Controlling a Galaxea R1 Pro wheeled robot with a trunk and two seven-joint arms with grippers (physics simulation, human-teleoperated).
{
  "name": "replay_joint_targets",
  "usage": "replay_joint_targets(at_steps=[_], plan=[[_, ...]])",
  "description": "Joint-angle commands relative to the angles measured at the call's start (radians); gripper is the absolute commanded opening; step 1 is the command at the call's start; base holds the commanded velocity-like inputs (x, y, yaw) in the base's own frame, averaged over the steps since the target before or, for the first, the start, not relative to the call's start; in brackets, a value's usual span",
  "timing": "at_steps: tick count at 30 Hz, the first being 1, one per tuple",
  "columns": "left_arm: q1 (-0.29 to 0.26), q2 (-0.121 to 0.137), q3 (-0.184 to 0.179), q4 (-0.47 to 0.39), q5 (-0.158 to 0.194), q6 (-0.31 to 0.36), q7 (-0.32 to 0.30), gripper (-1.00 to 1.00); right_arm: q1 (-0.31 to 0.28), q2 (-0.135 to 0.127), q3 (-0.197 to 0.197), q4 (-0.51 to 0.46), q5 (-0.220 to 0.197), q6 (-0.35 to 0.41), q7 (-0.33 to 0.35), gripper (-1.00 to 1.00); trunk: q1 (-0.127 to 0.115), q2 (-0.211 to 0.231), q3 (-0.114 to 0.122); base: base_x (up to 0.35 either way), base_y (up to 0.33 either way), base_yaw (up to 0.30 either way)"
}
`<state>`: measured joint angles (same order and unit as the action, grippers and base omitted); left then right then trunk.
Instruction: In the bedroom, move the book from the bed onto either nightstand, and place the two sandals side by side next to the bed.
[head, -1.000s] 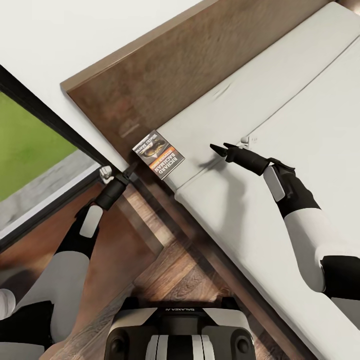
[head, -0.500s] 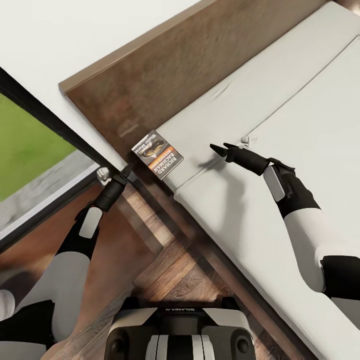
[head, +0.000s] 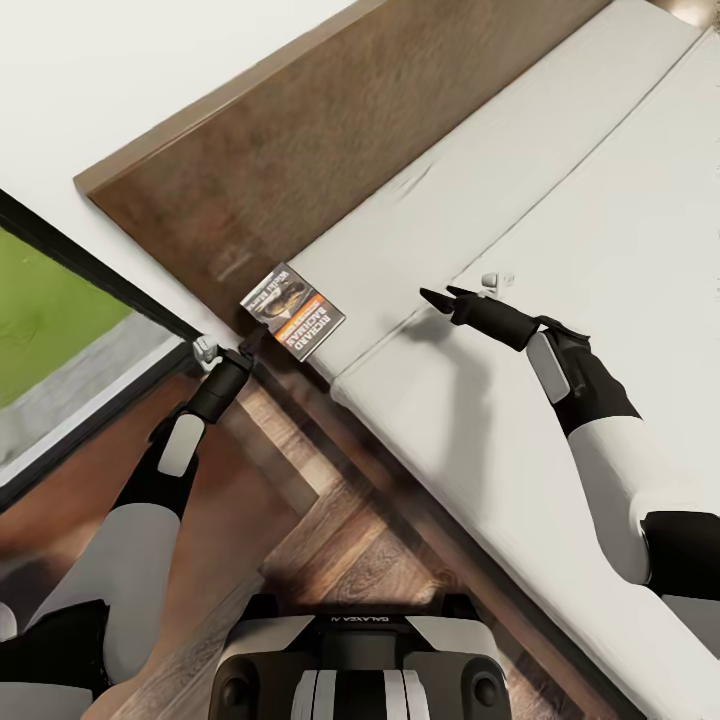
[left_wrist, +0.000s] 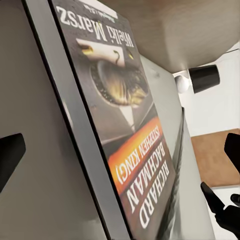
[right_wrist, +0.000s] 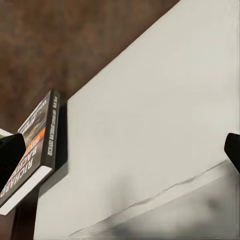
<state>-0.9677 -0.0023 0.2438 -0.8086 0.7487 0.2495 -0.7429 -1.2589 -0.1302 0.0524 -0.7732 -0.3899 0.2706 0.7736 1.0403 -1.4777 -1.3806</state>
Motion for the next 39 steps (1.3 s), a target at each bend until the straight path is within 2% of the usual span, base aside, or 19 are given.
replay_joint_targets(at_steps=[1,23,29,35,39], plan=[[-0.001,0.000,0.002,0.000,0.008,0.009,-0.003,1.00,0.000,-0.001,0.003,0.000,-0.011,0.009,-0.001,1.00,0.000,0.000,0.000,0.000,0.000,-0.170],[-0.001,0.008,0.004,0.000,0.010,0.013,-0.007,1.00,0.000,0.000,0.003,0.000,-0.011,0.009,0.001,1.00,0.000,0.000,0.000,0.000,0.000,-0.040],[0.000,0.008,0.030,0.001,0.029,0.014,-0.006,1.00,0.000,0.000,0.003,0.000,-0.011,0.009,0.000,1.00,0.000,0.000,0.000,0.000,0.000,-0.017],[0.000,0.008,0.036,0.014,0.035,0.014,-0.006,1.00,0.000,0.000,0.003,0.000,-0.011,0.009,-0.002,1.00,0.000,0.000,0.000,0.000,0.000,0.000],[0.000,0.007,0.065,0.043,0.038,0.013,-0.005,1.00,0.000,0.000,0.003,0.000,-0.011,0.009,-0.002,1.00,0.000,0.000,0.000,0.000,0.000,0.000]])
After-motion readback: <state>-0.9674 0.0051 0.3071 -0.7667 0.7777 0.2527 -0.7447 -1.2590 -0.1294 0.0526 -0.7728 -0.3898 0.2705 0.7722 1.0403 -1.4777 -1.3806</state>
